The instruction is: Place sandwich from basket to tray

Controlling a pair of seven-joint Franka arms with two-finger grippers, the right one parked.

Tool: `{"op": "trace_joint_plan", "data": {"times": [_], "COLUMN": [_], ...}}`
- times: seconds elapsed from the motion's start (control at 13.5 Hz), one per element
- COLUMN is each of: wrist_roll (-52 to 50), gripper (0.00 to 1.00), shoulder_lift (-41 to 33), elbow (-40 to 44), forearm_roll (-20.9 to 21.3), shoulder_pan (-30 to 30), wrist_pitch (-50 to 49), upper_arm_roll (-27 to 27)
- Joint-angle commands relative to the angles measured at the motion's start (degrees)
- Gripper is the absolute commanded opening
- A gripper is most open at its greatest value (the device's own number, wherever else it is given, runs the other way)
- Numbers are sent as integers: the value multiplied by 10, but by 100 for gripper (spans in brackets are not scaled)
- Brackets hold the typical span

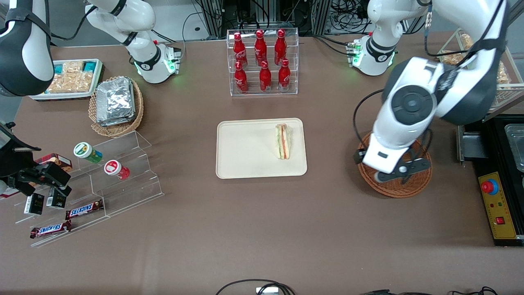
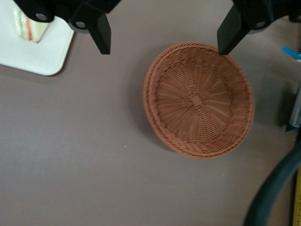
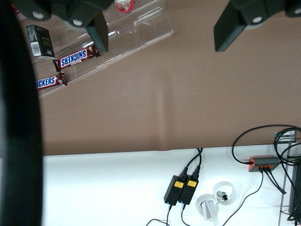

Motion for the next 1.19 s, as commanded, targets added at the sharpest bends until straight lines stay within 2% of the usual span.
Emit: {"op": "trace_joint_plan", "data": {"times": [0.0, 0.37, 0.59, 0.89, 1.11], "wrist_roll": [88, 265, 336, 451, 498], "gripper": [100, 100, 100, 100, 100], "shoulder_lift": [-44, -131, -166, -195, -196], "elbow": [2, -11, -11, -11, -10], "forearm_roll": [-41, -121, -148, -156, -156], "shoulder_pan": [39, -12, -40, -46, -46], "wrist_pitch": [-29, -79, -121, -130, -129], "upper_arm_roll": [3, 168, 246, 281, 282]}}
